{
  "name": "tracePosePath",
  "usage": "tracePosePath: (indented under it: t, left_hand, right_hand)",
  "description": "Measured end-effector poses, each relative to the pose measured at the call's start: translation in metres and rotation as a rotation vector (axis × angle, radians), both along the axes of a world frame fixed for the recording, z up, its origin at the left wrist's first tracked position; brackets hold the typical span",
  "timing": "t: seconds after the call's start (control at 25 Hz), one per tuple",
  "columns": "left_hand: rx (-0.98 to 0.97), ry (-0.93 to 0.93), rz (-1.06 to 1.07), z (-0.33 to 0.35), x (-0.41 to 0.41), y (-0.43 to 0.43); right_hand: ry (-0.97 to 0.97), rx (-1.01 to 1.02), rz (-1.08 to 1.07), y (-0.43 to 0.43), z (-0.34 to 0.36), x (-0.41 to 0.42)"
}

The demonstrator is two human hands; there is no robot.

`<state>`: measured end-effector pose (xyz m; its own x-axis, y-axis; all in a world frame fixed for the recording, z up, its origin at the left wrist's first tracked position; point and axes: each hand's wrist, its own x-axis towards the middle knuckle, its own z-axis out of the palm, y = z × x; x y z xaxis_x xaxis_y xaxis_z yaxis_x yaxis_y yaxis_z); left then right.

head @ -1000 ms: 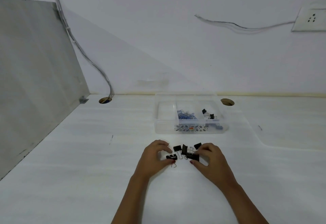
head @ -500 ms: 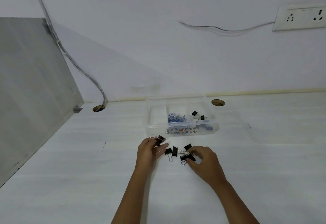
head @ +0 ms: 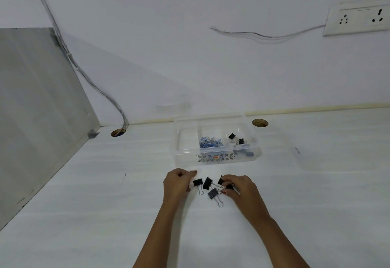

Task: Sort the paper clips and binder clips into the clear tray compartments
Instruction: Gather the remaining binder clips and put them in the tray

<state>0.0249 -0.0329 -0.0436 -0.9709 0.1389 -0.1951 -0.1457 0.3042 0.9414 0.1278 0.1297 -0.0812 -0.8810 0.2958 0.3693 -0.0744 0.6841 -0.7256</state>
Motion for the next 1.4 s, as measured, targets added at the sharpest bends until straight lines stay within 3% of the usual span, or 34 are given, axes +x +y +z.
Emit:
tracePosePath:
  t: [0.04, 0.12, 0.28, 0.36, 0.48, 0.52, 0.56, 0.6, 0.64, 0.72, 0.76, 0.8, 0.88, 1.0, 1.08, 1.12, 1.24, 1.28, 1.32, 1.4]
  left_hand:
    - [-0.248, 0.201, -0.076, -0.004, 0.0, 0.002]
    - [-0.518, 0.358, -0.206, -0.014, -0.002, 0.003]
    - [-0.577, 0.434, -0.267, -0.016, -0.001, 0.005]
    - [-0.501, 0.412, -0.213, -0.014, 0.001, 0.005]
    - [-0.302, 0.267, -0.145, -0.012, 0.001, 0.0]
    - [-0.195, 0.181, -0.126, -0.008, 0.001, -0.002]
    - [-0.056, 0.073, -0.107, -0.003, 0.0, -0.003]
    - [0.104, -0.064, -0.087, 0.002, 0.0, -0.005]
    - [0.282, -0.202, -0.077, 0.009, -0.001, -0.007]
    - [0.558, -0.393, -0.079, 0.016, -0.004, -0.009]
    - [0.609, -0.436, -0.078, 0.019, -0.005, -0.009]
    - [0.618, -0.464, -0.077, 0.02, -0.005, -0.008]
    - [0.572, -0.503, -0.073, 0.022, -0.002, -0.002]
    - [0.132, -0.256, -0.159, 0.019, 0.003, 0.01]
    - [-0.186, 0.061, -0.23, 0.009, 0.004, 0.019]
    - [-0.251, 0.179, -0.266, 0.006, 0.004, 0.024]
    - [-0.327, 0.327, -0.323, 0.003, 0.003, 0.034]
    - [-0.372, 0.365, -0.327, 0.001, 0.003, 0.037]
    - [-0.424, 0.397, -0.334, -0.001, 0.002, 0.04]
    - [-0.547, 0.438, -0.347, -0.005, 0.002, 0.048]
  right_hand:
    - [-0.006, -0.02, -0.011, 0.0, 0.002, 0.001]
    - [0.0, -0.037, -0.065, 0.001, 0.005, 0.003]
    - [0.06, -0.071, -0.12, 0.005, 0.005, 0.003]
    - [0.117, -0.399, -0.179, 0.007, 0.006, -0.003]
    - [0.159, -1.236, -0.21, 0.017, 0.02, -0.012]
    - [0.126, -1.383, -0.207, 0.02, 0.023, -0.014]
    - [0.059, -1.387, -0.2, 0.02, 0.029, -0.016]
    - [-0.009, -1.243, -0.186, 0.02, 0.03, -0.018]
    - [-0.07, -0.971, -0.164, 0.019, 0.031, -0.02]
    - [-0.175, -0.221, -0.083, 0.012, 0.024, -0.024]
    - [-0.216, 0.057, -0.045, 0.009, 0.018, -0.027]
    - [-0.227, 0.183, -0.033, 0.007, 0.013, -0.029]
    - [-0.158, 0.165, -0.085, 0.003, 0.005, -0.029]
    - [-0.085, 0.086, -0.153, 0.003, -0.001, -0.026]
    - [-0.032, -0.113, -0.182, 0.002, 0.003, -0.021]
    - [-0.003, -0.324, -0.235, 0.003, 0.007, -0.019]
    - [0.103, -1.417, -0.272, 0.008, 0.026, -0.016]
    - [0.122, -1.664, -0.242, 0.011, 0.031, -0.014]
    - [0.106, -1.764, -0.23, 0.012, 0.034, -0.012]
    - [-0.024, -1.623, -0.227, 0.011, 0.038, -0.009]
